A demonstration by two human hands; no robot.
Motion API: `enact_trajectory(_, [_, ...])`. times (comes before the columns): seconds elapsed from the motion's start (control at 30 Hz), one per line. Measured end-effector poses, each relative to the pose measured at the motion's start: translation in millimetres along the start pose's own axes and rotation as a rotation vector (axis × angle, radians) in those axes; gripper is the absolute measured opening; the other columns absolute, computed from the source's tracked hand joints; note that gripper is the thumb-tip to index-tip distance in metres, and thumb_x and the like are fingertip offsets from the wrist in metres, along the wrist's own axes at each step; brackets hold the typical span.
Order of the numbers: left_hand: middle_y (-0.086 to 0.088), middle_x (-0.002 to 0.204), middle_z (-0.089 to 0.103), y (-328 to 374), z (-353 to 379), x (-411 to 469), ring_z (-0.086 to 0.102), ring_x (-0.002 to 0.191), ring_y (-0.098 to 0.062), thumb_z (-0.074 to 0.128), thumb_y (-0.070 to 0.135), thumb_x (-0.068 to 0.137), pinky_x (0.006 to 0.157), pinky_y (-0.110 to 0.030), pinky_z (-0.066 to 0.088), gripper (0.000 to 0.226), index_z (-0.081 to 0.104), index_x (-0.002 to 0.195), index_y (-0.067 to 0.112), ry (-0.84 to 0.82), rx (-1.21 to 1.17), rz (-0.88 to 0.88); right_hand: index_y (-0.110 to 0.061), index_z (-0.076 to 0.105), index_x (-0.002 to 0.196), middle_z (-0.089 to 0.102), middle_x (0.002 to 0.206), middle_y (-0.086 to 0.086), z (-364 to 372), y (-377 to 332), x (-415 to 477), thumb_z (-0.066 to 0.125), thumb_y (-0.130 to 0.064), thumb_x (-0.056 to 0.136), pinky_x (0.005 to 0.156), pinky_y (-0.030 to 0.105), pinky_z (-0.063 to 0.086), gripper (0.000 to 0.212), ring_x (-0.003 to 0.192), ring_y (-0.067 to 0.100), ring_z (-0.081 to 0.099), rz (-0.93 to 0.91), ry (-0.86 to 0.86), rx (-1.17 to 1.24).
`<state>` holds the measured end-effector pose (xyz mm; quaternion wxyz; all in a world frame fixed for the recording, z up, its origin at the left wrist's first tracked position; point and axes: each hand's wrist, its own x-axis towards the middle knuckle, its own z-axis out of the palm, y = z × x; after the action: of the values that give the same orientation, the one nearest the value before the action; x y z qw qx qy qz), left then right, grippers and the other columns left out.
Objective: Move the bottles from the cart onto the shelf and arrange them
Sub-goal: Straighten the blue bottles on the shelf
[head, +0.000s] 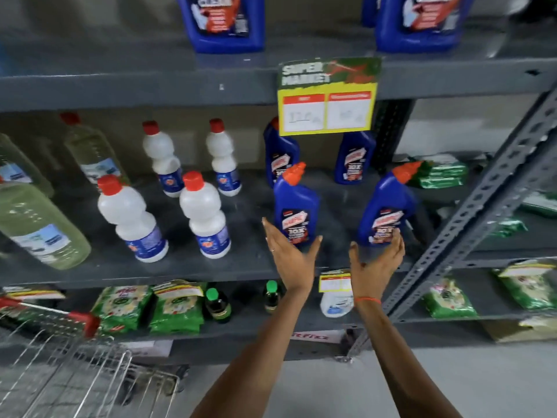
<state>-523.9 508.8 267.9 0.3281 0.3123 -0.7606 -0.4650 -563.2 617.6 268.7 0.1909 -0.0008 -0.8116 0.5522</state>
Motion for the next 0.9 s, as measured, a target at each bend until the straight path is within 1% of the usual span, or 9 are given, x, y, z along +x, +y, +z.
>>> enact_trajectory(0.07, [-0.016, 0.159, 0.012, -2.7, 1.4, 10.0, 0.017, 0.145, -0.031, 0.080, 0.043, 0.066, 0.118, -0.043, 0.025, 0.121, 0.000, 0.149, 0.003, 0.078, -0.049, -0.113, 0.000, 0.019, 0.146, 0.026, 0.149, 0.025, 5.7, 1.8, 9.0, 0.076, -0.018, 0.073, 0.113, 0.038, 0.021, 0.094, 0.140, 0.037, 0.024, 0.053, -0.059, -0.051])
enact_trajectory(0.17, [-0.018, 0.157, 0.017, -1.3, 3.2, 16.8, 0.019, 0.144, -0.033, 0.084, 0.036, 0.064, 0.115, -0.042, 0.025, 0.123, 0.001, 0.149, 0.002, 0.184, -0.104, -0.182, 0.003, 0.015, 0.146, 0.027, 0.149, 0.026, 15.3, 4.3, 23.5, 0.081, -0.021, 0.066, 0.114, 0.038, 0.020, 0.106, 0.140, 0.038, 0.024, 0.113, -0.115, -0.076])
enact_trajectory(0.27, [-0.021, 0.155, 0.020, -0.6, 15.4, 20.9, 0.020, 0.143, -0.035, 0.085, 0.035, 0.063, 0.117, -0.048, 0.025, 0.124, 0.001, 0.148, 0.000, 0.242, -0.103, -0.231, 0.000, 0.012, 0.147, 0.028, 0.151, 0.022, 18.0, 8.8, 34.2, 0.083, -0.024, 0.063, 0.114, 0.037, 0.023, 0.113, 0.141, 0.034, 0.025, 0.159, -0.138, -0.045])
enact_trajectory(0.33, [-0.023, 0.153, 0.024, -1.8, 21.1, 24.7, 0.023, 0.141, -0.038, 0.086, 0.035, 0.061, 0.116, -0.052, 0.027, 0.124, 0.004, 0.147, 0.000, 0.280, -0.093, -0.257, -0.001, 0.013, 0.147, 0.029, 0.151, 0.021, 20.6, 11.4, 36.4, 0.084, -0.024, 0.062, 0.115, 0.037, 0.023, 0.114, 0.140, 0.033, 0.026, 0.158, -0.132, -0.039])
enact_trajectory(0.4, [-0.023, 0.149, 0.030, -1.5, 24.4, 27.8, 0.028, 0.138, -0.039, 0.087, 0.032, 0.059, 0.113, -0.052, 0.032, 0.121, 0.010, 0.147, 0.000, 0.309, -0.085, -0.276, -0.001, 0.014, 0.147, 0.029, 0.151, 0.021, 22.4, 12.5, 37.4, 0.084, -0.024, 0.061, 0.116, 0.038, 0.022, 0.113, 0.141, 0.033, 0.026, 0.156, -0.119, -0.037])
enact_trajectory(0.53, [-0.021, 0.139, 0.040, -1.1, 26.7, 29.2, 0.039, 0.128, -0.038, 0.088, 0.026, 0.054, 0.102, -0.054, 0.044, 0.114, 0.019, 0.143, 0.002, 0.355, -0.074, -0.275, -0.002, 0.015, 0.147, 0.031, 0.150, 0.019, 22.8, 15.0, 37.8, 0.084, -0.026, 0.061, 0.115, 0.035, 0.024, 0.112, 0.140, 0.032, 0.028, 0.156, -0.097, -0.046])
enact_trajectory(0.63, [-0.020, 0.135, 0.043, -0.9, 24.8, 24.9, 0.042, 0.125, -0.037, 0.087, 0.025, 0.054, 0.098, -0.051, 0.046, 0.111, 0.022, 0.141, 0.002, 0.367, -0.068, -0.281, -0.003, 0.015, 0.147, 0.031, 0.150, 0.019, 22.8, 15.0, 38.1, 0.084, -0.026, 0.062, 0.114, 0.034, 0.024, 0.112, 0.140, 0.032, 0.029, 0.148, -0.093, -0.049])
enact_trajectory(0.77, [-0.019, 0.133, 0.044, -1.7, 21.0, 18.1, 0.044, 0.122, -0.035, 0.087, 0.027, 0.055, 0.096, -0.052, 0.048, 0.110, 0.022, 0.141, 0.003, 0.359, -0.050, -0.270, -0.002, 0.017, 0.146, 0.031, 0.150, 0.020, 24.1, 14.3, 39.7, 0.084, -0.027, 0.062, 0.114, 0.036, 0.024, 0.111, 0.140, 0.033, 0.030, 0.146, -0.092, -0.063])
enact_trajectory(0.9, [-0.019, 0.133, 0.044, -0.9, 17.8, 17.6, 0.046, 0.121, -0.034, 0.086, 0.031, 0.056, 0.094, -0.053, 0.050, 0.113, 0.019, 0.143, 0.004, 0.329, -0.025, -0.279, -0.001, 0.019, 0.146, 0.035, 0.147, 0.022, 25.3, 13.4, 39.4, 0.085, -0.026, 0.059, 0.112, 0.043, 0.030, 0.111, 0.136, 0.036, 0.034, 0.148, -0.075, -0.076])
